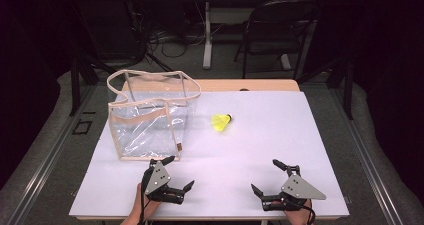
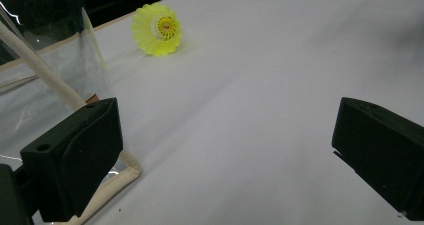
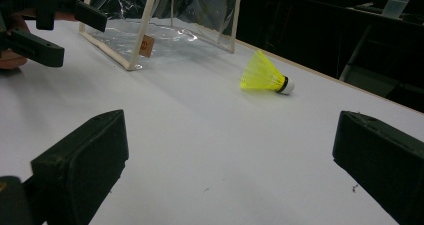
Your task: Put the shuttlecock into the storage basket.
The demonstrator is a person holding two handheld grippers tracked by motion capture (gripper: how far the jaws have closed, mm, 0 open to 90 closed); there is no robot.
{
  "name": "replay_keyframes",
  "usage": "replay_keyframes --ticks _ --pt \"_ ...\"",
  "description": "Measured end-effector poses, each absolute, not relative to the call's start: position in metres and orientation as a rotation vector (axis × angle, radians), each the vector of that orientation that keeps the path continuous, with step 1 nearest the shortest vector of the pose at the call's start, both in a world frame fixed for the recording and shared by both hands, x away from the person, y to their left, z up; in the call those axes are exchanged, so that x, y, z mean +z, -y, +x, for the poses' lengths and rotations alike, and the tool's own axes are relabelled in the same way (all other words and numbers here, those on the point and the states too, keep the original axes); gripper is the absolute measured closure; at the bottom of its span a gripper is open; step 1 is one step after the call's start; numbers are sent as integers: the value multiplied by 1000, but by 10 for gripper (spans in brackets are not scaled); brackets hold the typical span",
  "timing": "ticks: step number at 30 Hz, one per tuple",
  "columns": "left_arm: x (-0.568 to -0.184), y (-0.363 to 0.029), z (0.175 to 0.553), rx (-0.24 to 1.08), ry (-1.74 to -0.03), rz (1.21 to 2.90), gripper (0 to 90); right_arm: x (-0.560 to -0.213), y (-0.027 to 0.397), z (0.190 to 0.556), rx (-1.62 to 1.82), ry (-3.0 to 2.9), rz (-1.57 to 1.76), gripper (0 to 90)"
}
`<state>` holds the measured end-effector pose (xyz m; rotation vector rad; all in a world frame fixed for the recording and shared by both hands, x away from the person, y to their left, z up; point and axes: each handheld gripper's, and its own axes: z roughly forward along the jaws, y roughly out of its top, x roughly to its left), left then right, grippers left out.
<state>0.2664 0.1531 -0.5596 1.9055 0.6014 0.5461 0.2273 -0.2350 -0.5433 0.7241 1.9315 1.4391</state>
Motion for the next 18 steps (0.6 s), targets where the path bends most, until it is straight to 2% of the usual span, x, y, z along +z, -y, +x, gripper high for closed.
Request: replay_keyframes --ticks 18 --pt "-555 -143 277 510 -584 1934 0 -545 235 229 1438 -1939 730 9"
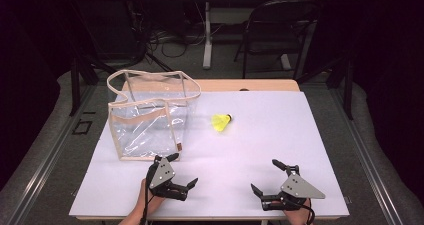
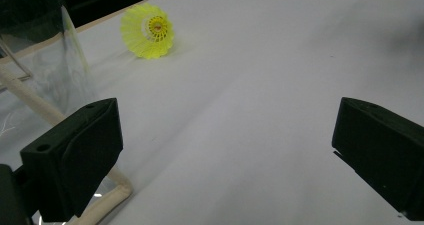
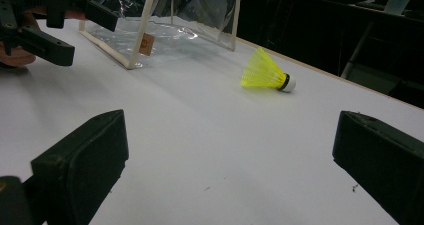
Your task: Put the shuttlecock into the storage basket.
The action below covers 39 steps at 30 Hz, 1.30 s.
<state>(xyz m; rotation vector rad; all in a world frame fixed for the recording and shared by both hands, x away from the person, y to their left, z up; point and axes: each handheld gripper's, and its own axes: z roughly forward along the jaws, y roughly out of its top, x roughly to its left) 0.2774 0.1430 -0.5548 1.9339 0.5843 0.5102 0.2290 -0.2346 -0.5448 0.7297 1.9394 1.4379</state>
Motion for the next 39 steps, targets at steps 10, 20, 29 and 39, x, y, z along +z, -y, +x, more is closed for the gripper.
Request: replay_keyframes --ticks 10,20,29,39 --pt "-551 -135 285 508 -574 1939 0 -545 235 229 1437 -1939 733 10" --pt "-549 -125 293 499 -558 1950 0 -545 235 229 1437 -1938 736 11" --pt "-546 -112 299 504 -555 1968 1 -545 235 229 1436 -1938 736 11" --pt "-544 -100 310 510 -559 1996 1 -545 236 228 1437 -1937 733 11"
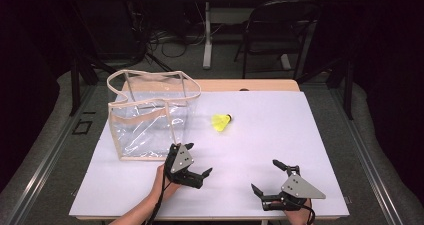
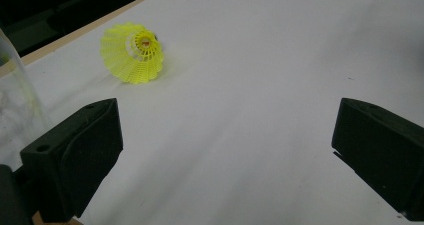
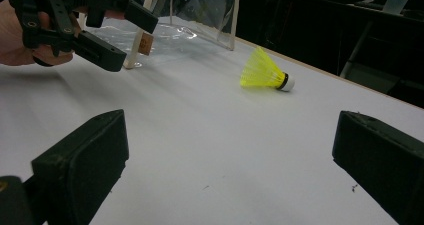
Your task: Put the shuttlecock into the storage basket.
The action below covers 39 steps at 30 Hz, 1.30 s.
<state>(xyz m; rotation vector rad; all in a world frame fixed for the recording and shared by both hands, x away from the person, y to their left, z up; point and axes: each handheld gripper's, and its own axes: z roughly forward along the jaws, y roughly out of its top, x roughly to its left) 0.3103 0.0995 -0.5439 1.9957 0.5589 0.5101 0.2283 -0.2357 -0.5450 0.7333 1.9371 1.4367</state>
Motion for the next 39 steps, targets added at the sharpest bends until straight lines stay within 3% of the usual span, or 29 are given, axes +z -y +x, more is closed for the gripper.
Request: replay_keyframes --ticks 39 --pt "-531 -52 357 503 -591 2064 14 -548 236 231 1447 -1972 753 0"
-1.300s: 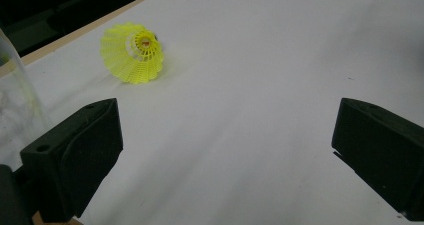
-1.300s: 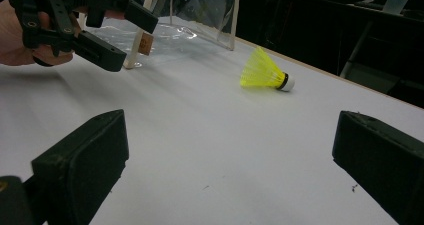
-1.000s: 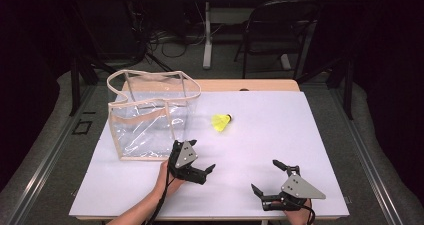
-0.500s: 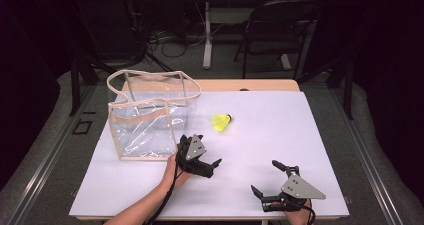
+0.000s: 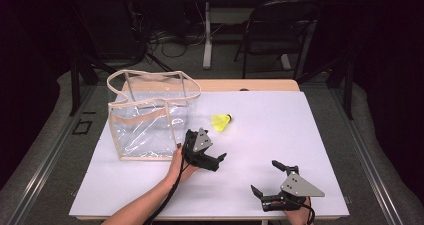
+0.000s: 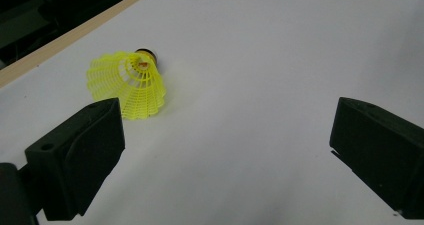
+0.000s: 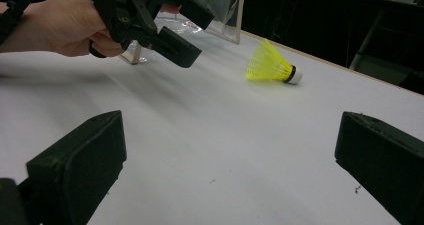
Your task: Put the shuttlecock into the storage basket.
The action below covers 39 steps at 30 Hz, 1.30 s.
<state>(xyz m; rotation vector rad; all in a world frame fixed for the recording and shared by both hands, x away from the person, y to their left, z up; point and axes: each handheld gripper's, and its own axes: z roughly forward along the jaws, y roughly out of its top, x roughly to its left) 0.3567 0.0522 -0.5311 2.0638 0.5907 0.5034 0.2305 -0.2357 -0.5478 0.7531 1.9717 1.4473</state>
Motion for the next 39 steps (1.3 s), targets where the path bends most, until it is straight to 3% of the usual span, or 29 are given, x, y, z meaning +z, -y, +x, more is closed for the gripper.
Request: replay_keyframes --ticks 9,26,39 --pt "-528 -40 368 515 -611 2096 29 -548 235 230 1442 -1977 760 0" --pt "-528 -22 391 545 -692 2117 169 -548 235 231 1441 -1979 763 0" --pt "-536 -11 409 583 -838 2109 379 -549 235 231 1434 -1989 771 0"
